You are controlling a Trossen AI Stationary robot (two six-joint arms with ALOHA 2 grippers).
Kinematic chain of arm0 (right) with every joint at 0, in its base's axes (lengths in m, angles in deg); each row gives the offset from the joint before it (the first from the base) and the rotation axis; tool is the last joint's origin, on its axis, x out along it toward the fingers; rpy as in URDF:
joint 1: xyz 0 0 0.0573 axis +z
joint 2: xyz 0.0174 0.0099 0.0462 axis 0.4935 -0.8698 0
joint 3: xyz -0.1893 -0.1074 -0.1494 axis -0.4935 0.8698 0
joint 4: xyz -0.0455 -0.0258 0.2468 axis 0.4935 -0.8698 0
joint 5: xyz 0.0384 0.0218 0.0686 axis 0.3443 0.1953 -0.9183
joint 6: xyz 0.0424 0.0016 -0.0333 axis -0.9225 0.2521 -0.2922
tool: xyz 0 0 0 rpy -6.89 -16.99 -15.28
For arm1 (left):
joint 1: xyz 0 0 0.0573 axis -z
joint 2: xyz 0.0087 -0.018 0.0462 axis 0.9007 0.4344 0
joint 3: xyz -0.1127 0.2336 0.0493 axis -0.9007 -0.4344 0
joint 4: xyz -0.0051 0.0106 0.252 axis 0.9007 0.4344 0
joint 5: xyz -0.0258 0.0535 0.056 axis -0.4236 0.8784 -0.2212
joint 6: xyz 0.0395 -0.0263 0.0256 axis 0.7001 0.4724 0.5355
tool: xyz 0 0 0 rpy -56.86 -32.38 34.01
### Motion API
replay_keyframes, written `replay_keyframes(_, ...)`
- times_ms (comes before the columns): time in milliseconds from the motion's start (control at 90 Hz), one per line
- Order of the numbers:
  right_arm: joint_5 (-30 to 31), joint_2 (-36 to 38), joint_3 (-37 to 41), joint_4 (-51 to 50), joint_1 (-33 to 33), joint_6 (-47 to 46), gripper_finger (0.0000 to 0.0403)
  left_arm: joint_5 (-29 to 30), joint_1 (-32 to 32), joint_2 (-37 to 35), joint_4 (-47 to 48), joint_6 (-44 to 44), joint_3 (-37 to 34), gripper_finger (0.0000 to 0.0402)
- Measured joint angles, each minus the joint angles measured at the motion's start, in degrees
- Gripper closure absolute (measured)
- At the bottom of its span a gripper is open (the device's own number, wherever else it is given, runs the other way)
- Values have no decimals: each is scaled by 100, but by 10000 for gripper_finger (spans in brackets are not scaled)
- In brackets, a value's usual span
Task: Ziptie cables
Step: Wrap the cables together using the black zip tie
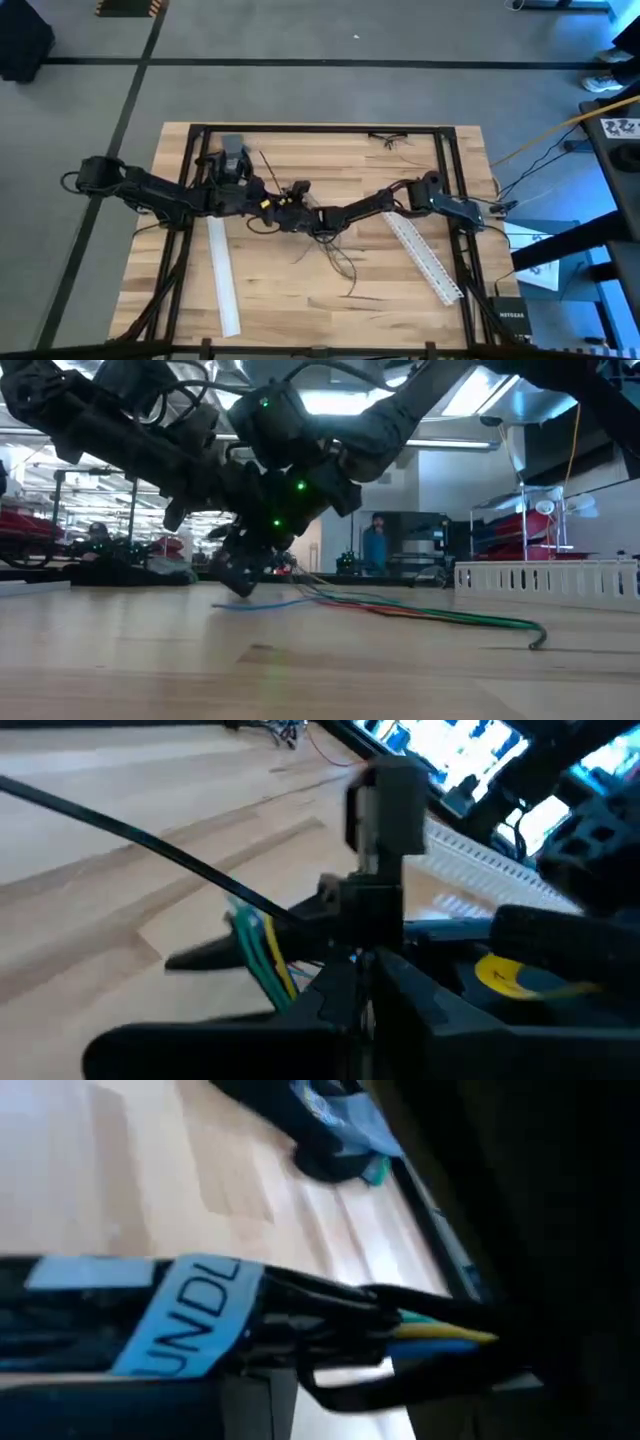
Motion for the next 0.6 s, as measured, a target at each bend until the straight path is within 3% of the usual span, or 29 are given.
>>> replay_keyframes(400,-681,31,-59,-460,621,-745,267,97,-72,2,29,248,14,382)
replay_keyframes(500,-386,58,-61,-548,876,-742,267,119,-76,0,33,247,14,382)
replay_keyframes(600,330,116,-61,-599,1145,-484,267,91,-70,0,33,244,14,382)
